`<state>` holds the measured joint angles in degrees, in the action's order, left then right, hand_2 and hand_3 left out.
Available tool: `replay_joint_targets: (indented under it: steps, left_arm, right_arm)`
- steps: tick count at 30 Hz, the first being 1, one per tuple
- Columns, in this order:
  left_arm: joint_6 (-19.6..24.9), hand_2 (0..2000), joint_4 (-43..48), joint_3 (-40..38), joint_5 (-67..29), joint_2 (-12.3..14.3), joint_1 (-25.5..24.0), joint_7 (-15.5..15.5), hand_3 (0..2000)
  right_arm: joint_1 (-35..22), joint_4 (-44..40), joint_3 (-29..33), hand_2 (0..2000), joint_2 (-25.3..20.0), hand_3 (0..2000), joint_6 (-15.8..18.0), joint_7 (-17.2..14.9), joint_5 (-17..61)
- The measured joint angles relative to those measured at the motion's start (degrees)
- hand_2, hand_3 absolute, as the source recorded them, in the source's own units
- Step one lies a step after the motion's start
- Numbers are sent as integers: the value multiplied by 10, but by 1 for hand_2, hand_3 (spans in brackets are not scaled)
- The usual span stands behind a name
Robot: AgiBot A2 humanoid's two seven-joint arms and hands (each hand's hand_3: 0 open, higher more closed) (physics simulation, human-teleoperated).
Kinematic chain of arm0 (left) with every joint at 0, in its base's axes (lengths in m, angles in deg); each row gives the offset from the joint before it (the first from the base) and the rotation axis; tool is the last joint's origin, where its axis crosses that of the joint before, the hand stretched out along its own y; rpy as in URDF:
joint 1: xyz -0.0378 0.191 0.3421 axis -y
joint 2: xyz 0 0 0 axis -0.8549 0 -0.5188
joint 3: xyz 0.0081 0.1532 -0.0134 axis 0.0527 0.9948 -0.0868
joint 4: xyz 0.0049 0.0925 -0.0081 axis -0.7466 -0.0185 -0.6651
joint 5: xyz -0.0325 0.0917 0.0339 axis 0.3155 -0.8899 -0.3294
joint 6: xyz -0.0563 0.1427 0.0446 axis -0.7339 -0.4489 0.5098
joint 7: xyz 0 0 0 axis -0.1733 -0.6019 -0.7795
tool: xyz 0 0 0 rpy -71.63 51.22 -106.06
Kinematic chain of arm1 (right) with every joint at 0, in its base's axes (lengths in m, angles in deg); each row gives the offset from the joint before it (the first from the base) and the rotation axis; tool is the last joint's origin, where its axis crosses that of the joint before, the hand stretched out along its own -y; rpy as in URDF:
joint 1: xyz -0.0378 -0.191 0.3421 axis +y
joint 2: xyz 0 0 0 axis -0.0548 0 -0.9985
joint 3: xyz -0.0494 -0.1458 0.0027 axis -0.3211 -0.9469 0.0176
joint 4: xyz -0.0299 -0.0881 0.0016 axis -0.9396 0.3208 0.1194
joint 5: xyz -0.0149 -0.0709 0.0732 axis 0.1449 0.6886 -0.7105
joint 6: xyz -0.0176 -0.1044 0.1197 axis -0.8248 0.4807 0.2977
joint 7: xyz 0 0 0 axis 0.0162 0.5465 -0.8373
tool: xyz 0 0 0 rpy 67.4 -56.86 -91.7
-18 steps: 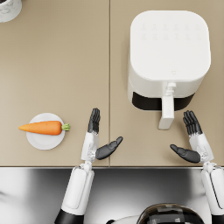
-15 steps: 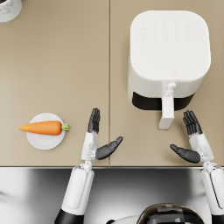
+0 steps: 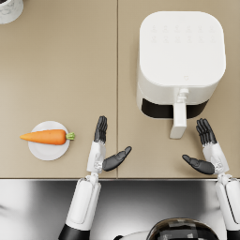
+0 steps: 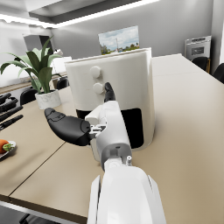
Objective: Pick up the carrot and place it into the air fryer
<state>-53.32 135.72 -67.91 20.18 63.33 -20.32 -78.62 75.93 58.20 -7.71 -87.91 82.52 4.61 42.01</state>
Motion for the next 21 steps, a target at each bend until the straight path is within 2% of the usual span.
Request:
replay_joint_targets:
  steps: [3, 6, 8, 9, 16, 21]
  left_arm:
    - [0, 0, 0, 0, 0, 0, 0, 0, 0]
    - [36, 0, 0, -2, 0, 4, -3, 36, 0]
    - [47, 0, 10, -26, 0, 7, -5, 47, 0]
    - [50, 0, 14, -42, 0, 8, -7, 50, 0]
    - [57, 0, 8, -117, -178, 16, -6, 57, 0]
    - [58, 0, -13, -154, -307, 21, 5, 58, 0]
  right_arm:
    - [0, 0, 0, 0, 0, 0, 0, 0, 0]
    - [0, -1, -9, 0, -6, 0, -36, 37, 0]
    - [-3, 6, -9, 0, -11, 0, -46, 47, 0]
    - [-1, 9, -9, 0, -12, 0, -49, 50, 25]
    - [6, 3, -3, 0, -20, 0, -56, 57, 197]
    - [0, -14, -1, 0, -30, 0, -57, 58, 235]
